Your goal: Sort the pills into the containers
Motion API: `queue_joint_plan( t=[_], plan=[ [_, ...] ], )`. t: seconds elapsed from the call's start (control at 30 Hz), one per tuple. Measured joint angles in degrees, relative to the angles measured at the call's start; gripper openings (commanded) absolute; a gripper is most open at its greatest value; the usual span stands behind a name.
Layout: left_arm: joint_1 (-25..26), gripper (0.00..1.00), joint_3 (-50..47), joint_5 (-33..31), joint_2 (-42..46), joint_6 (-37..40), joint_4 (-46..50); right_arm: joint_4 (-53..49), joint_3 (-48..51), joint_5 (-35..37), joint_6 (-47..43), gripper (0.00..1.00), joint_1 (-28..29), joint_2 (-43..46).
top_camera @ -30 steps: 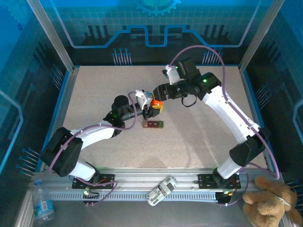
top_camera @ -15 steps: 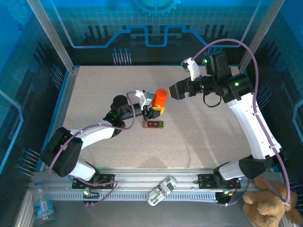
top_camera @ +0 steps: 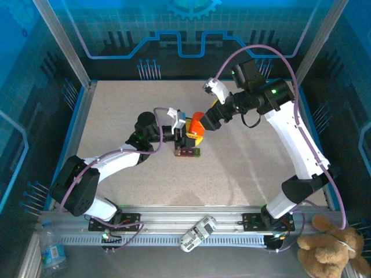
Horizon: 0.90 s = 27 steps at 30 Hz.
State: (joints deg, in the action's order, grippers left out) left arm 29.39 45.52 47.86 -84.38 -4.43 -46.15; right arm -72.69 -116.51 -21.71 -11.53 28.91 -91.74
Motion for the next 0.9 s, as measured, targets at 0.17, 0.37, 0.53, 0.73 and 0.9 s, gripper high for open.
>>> queue_joint_plan(
  t=[0.17,0.37,0.53,0.73,0.9],
  plan=[
    [0.0,0.0,0.1,1.1,0.0,-0.2,0.0,-1.4,-1.4,0.0,-1.1,0.84,0.9,-2.7],
    [-0.2,0.0,0.1,1.1,0.0,-0.2,1.1,-2.1,-2.1,-0.6,-1.5,0.72,1.2,-4.3],
    [-0.3,0.0,0.1,1.1,0.0,-0.2,1.7,-2.5,-2.2,-1.6,-1.5,0.58,1.5,-4.4],
    [-0.4,0.0,0.1,1.1,0.0,-0.1,2.2,-2.7,-2.2,-1.9,-1.4,0.52,1.7,-4.5],
    [-0.7,0.0,0.1,0.1,0.0,0.5,4.2,0.5,1.2,-0.6,1.3,0.49,2.2,-3.6]
  ],
)
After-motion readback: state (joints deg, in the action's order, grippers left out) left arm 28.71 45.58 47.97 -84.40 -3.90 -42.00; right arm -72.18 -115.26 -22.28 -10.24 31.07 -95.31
